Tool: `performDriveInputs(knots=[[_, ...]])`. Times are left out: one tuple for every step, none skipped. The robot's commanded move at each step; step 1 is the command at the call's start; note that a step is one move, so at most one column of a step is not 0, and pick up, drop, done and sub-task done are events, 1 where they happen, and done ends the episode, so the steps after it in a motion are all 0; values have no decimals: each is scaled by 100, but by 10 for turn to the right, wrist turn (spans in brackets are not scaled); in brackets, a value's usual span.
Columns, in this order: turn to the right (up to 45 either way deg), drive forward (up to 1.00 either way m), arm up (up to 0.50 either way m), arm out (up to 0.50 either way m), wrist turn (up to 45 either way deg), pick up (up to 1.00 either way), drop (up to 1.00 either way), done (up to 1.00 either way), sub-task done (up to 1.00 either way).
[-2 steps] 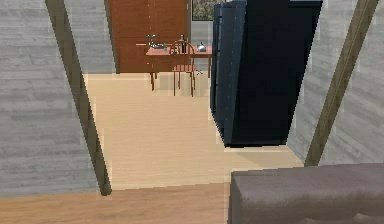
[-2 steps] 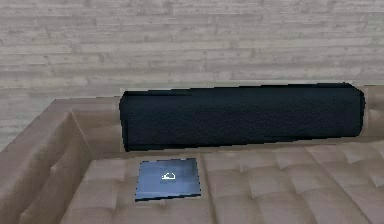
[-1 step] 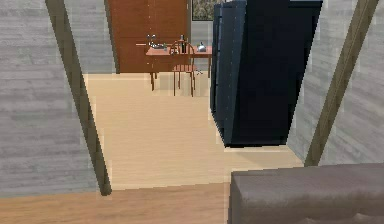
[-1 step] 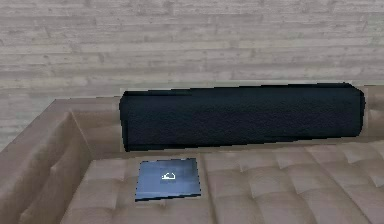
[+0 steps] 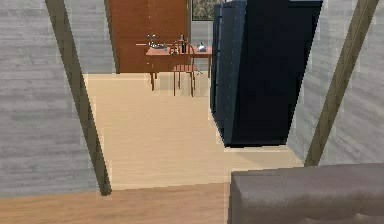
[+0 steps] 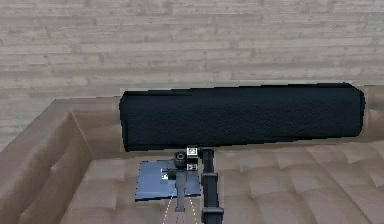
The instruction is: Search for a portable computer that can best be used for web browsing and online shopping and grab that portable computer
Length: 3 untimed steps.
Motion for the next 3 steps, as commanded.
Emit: performDriveInputs(knots=[[0,0,0,0,450,0,0,0,0],[0,0,0,0,450,0,0,0,0],[0,0,0,0,450,0,0,0,0]])
